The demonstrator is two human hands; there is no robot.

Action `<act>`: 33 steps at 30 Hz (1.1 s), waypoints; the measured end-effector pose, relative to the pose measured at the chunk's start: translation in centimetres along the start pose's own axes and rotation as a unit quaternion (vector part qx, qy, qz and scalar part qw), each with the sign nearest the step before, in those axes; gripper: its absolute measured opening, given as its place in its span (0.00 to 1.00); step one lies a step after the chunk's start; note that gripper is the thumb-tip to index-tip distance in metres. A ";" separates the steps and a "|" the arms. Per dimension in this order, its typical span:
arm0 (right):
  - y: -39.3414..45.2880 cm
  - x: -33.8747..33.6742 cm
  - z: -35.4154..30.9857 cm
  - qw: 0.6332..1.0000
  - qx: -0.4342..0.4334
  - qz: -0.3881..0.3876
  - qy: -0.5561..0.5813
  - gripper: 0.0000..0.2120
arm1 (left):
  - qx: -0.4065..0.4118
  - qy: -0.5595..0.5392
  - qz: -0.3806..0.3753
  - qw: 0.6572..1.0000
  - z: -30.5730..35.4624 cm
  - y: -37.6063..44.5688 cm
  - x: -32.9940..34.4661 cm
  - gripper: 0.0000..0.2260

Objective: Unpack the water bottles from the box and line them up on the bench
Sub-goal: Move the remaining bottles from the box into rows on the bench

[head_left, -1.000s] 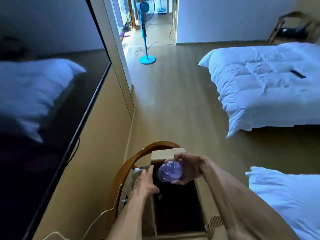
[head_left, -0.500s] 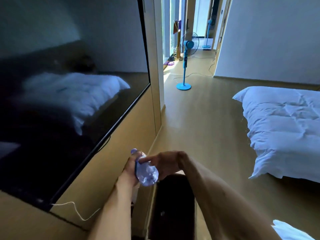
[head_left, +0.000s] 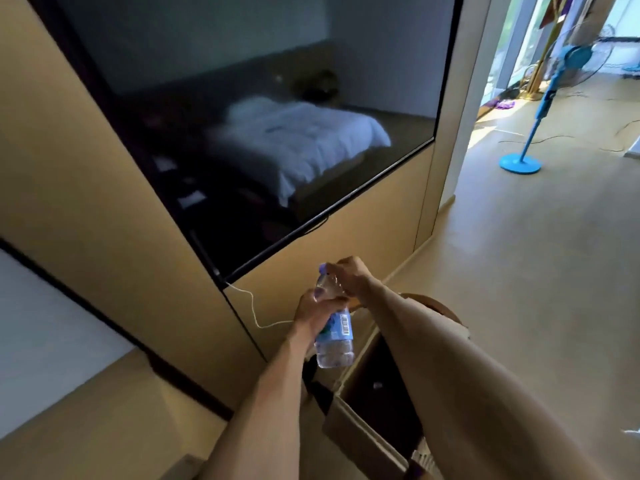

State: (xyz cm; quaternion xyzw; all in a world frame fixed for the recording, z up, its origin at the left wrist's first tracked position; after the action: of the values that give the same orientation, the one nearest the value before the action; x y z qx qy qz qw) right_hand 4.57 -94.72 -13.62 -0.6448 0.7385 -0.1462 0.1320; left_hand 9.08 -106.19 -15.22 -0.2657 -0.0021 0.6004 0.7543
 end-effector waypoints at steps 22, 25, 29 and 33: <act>-6.1 10.5 -6.5 0.970 -0.039 -0.088 0.222 0.12 | -0.093 -0.263 -0.103 0.955 -6.5 -7.6 -6.2 0.30; -7.4 10.6 -8.0 0.989 -0.115 -0.079 0.053 0.16 | -0.047 -0.265 -0.062 0.961 -6.3 -8.0 -7.4 0.30; -8.7 10.0 -8.4 0.990 -0.123 -0.023 0.066 0.18 | 0.017 -0.281 -0.113 0.953 -5.0 -9.6 -7.4 0.26; -10.0 9.9 -8.9 0.983 -0.143 -0.008 0.114 0.20 | 0.034 -0.293 -0.127 0.947 -3.9 -11.1 -6.8 0.30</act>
State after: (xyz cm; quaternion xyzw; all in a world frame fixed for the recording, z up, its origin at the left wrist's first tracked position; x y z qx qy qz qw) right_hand 8.94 -105.41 -1.58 -0.6417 0.7570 -0.1132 -0.0476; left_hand 18.53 -115.47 -11.95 -0.0496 -0.2361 0.5507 0.7991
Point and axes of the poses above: each hand's wrist, its own y-axis towards the middle knuckle, its own x-axis out of the palm, z = x × y, the point moved 8 cm from there along y, towards the middle knuckle, and after that the axes turned 15 degrees about y, right-handed, at the moved point
